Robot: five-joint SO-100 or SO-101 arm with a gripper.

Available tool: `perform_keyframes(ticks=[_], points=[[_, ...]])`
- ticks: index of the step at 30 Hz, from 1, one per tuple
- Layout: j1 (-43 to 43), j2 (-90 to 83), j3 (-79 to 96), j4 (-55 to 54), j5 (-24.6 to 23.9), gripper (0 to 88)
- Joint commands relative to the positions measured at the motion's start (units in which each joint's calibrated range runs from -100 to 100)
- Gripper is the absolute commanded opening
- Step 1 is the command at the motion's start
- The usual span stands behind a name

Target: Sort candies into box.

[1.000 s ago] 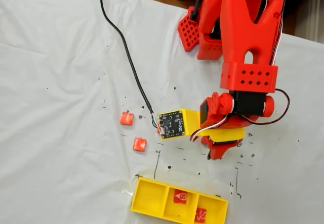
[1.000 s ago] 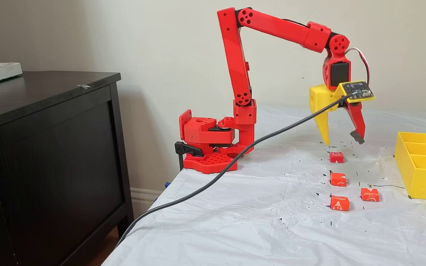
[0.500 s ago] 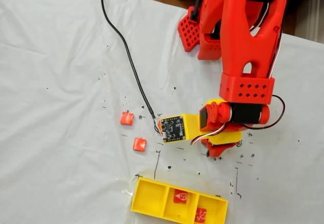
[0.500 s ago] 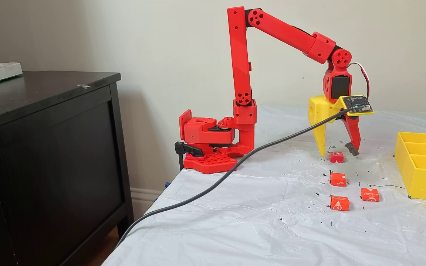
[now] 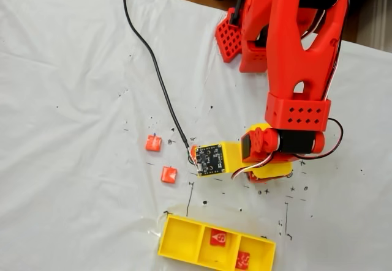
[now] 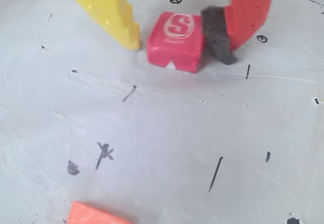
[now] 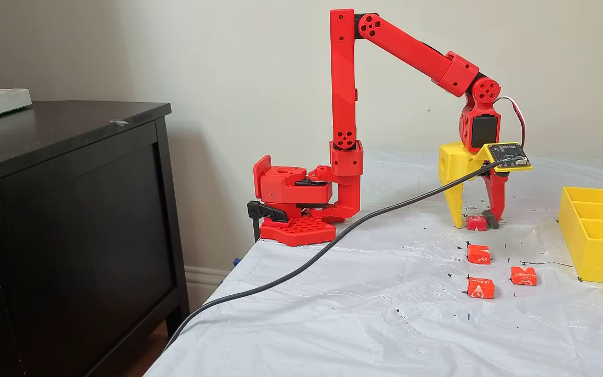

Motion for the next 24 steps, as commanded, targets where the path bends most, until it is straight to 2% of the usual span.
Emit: perform_keyframes(ticks=[1,8,14,24], points=[[0.2,0.0,-1.8,0.8,0.0,4.5],[3.5,-8.2,-8.4,6.3,1.3,0.9],[10.8,-15.3,-22.3,11.5,2.3,0.1],[19.4,-1.8,-40.2,9.1,0.9,0.1]])
